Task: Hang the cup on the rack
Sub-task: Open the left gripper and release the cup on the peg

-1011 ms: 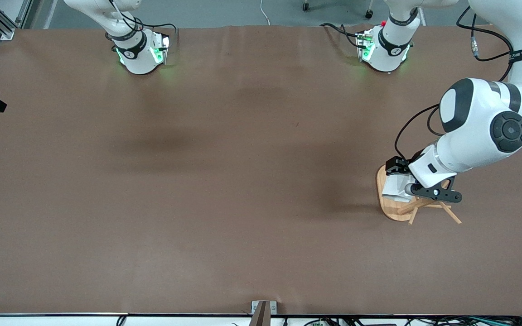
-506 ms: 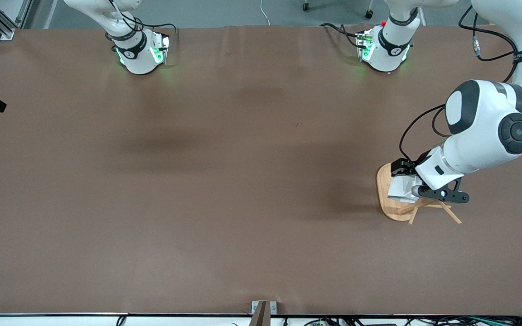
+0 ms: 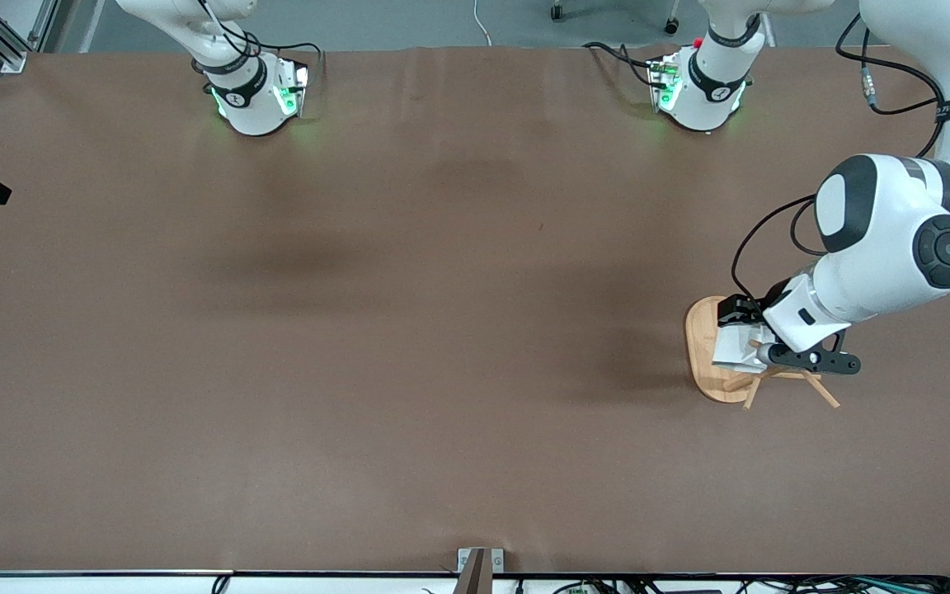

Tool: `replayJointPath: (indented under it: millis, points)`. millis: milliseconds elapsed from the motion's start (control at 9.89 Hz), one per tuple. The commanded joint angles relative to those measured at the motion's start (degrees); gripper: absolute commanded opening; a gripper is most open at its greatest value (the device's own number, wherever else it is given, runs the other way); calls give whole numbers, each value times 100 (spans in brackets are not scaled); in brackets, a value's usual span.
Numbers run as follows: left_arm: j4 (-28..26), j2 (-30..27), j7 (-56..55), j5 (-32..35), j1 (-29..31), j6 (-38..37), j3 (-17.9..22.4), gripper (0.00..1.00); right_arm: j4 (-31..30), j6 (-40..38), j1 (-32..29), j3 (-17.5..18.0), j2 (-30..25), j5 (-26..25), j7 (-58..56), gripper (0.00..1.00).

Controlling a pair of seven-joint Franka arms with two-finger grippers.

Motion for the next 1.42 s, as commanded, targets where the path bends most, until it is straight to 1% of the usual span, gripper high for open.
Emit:
replayJointPath:
  millis: [0, 101, 303, 506, 708, 809, 910, 1011, 1112, 1315]
  points:
    - [-96, 96, 98, -101, 8, 125, 19, 70, 30, -32, -30, 22, 7, -99, -35, 100]
    - [-87, 61, 72, -101, 8, 117, 19, 100, 30, -32, -30, 22, 7, -99, -44, 100]
    - [-26, -114, -16, -84, 104, 108, 19, 100, 22, -32, -30, 22, 16, -91, -35, 100]
    - [-17, -474, -138, -84, 236, 21, -7, 100, 22, -32, -30, 22, 16, -82, -35, 100]
    - [18, -843, -331, -23, 245, -339, -16, 100, 22, -23, -39, 22, 16, -82, -44, 100]
    - [140, -967, -193, -5, 272, -575, -7, 100, 30, -23, -30, 22, 16, -82, -44, 100]
    - [420, -994, 61, -5, 359, -891, 2, 100, 22, -23, -30, 22, 16, -82, -44, 100]
    - [536, -1064, 272, 4, 368, -1112, 37, 100, 30, -23, -30, 22, 16, -82, -44, 100]
    - [546, -1204, 309, 143, 369, -1114, 159, 100, 30, -23, -30, 22, 16, -82, -44, 100]
    - [625, -1424, 301, 83, 438, -1140, 186, 100, 30, -14, -30, 22, 16, -82, -44, 100]
